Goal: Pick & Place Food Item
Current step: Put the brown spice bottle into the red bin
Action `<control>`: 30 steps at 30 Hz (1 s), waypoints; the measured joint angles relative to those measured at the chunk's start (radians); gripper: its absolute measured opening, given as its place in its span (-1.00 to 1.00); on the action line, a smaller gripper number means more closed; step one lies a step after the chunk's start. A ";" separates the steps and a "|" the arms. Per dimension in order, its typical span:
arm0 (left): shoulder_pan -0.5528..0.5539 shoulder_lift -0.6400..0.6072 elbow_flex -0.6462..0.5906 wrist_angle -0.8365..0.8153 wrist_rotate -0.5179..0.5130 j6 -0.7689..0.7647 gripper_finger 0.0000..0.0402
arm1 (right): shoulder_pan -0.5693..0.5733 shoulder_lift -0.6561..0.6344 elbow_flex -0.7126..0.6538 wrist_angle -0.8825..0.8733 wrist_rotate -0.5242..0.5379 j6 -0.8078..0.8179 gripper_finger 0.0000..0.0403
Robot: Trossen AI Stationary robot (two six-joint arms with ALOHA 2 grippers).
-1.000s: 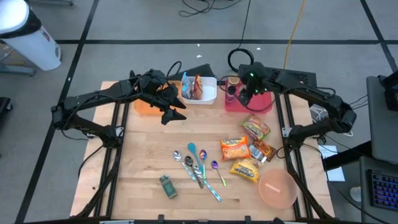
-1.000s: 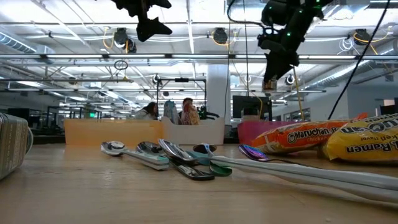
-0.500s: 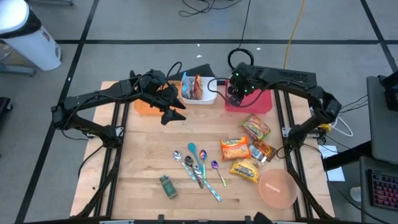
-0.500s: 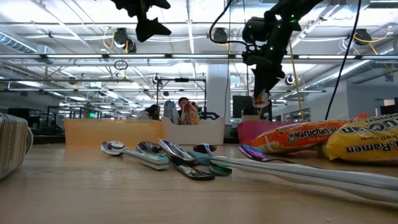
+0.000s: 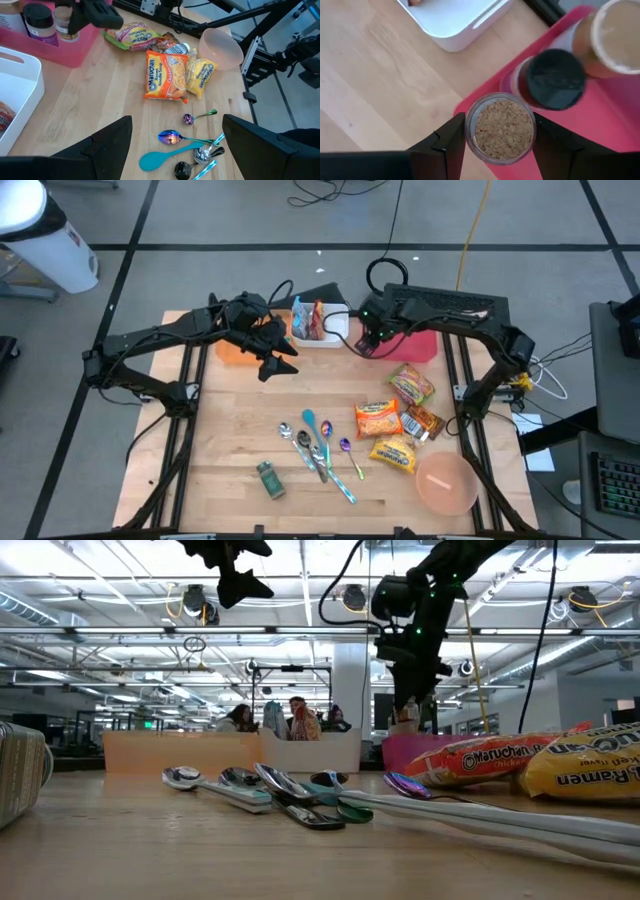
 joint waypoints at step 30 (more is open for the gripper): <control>0.000 0.000 0.000 -0.036 0.000 0.003 0.59 | 0.007 0.039 -0.146 0.199 0.079 0.258 -0.13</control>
